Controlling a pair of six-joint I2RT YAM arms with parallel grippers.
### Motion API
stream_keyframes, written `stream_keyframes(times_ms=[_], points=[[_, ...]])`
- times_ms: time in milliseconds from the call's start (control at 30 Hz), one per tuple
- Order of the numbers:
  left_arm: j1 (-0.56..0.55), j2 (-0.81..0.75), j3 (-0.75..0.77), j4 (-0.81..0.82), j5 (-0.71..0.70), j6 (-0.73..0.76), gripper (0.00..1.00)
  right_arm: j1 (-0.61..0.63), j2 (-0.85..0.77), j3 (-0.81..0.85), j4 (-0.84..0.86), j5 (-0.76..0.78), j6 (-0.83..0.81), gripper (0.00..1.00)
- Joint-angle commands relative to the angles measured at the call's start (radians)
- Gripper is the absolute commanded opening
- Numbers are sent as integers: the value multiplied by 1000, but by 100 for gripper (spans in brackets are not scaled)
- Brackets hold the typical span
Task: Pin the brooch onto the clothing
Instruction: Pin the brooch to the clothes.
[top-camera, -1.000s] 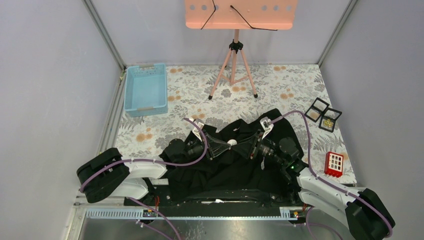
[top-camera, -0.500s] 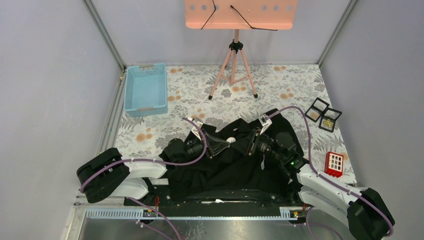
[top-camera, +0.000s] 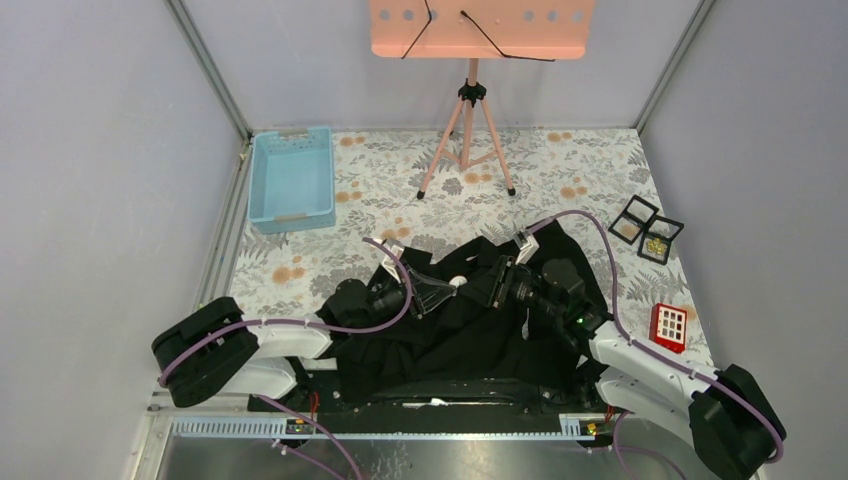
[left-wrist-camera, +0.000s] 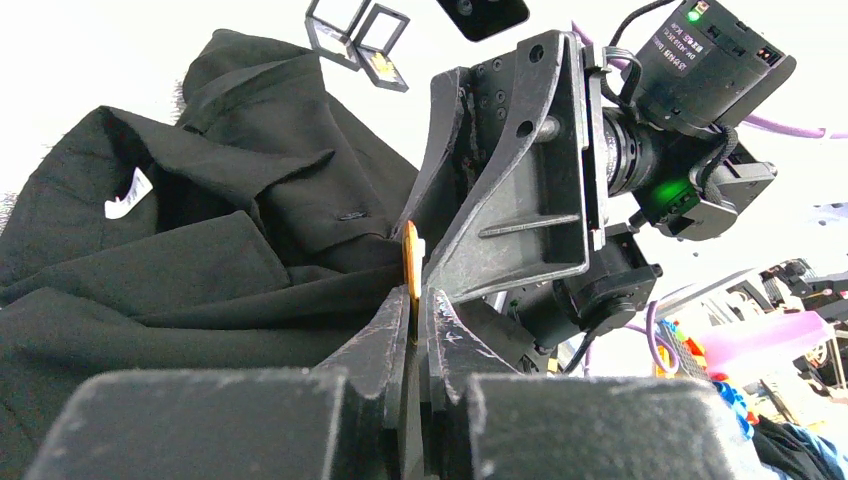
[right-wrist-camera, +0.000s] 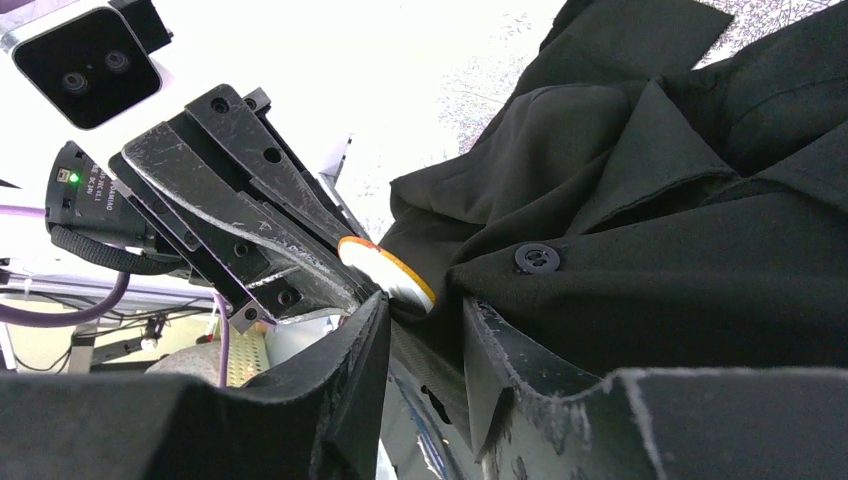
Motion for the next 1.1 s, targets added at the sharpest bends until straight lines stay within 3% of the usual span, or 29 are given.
stream_keyframes(times_ms=[0,600,867,1067], points=[[-19,-56,-8,124,95,-8,0,-9,32,43,-7,131,30,37],[-19,-108,-22,41,16,12,0,-10,58,37,-12,136,67,36],[-19,-91,-1,67,87,20,0,-9,102,61,-7,90,70,36],[-19,-69,17,50,109,14,0,-10,98,50,99,11,25,36]])
